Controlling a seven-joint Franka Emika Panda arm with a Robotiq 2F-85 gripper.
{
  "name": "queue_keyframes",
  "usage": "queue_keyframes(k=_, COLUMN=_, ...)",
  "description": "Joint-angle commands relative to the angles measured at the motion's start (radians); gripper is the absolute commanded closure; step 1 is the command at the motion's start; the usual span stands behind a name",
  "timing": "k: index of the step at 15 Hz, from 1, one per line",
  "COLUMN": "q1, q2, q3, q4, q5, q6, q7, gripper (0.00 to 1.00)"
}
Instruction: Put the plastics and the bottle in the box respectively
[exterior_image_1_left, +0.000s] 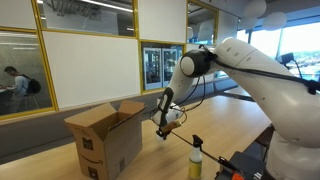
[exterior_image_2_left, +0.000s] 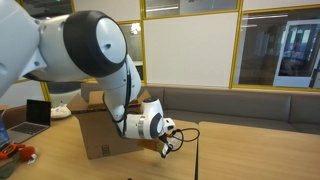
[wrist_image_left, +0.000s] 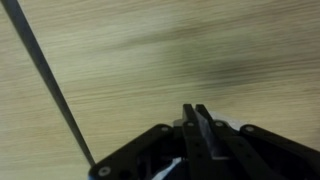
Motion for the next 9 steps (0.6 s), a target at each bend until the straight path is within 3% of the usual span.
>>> queue_keyframes(k=1, q1=0.085, q2=-0.179, q3=-0.068, q4=-0.140, q5=-0.003, q6=-0.004, q7=0.035, gripper=0.88)
queue_keyframes(k=6, q1=0.255, q2=-0.386, q3=-0.210, q4=-0.245, q5=-0.089, q6=-0.034, q7=0.133, gripper=0.89)
queue_keyframes(k=9, q1=0.367, q2=-0.508, q3=-0.297, q4=-0.270, q5=-0.220, q6=-0.096, q7=0.246, gripper=0.88)
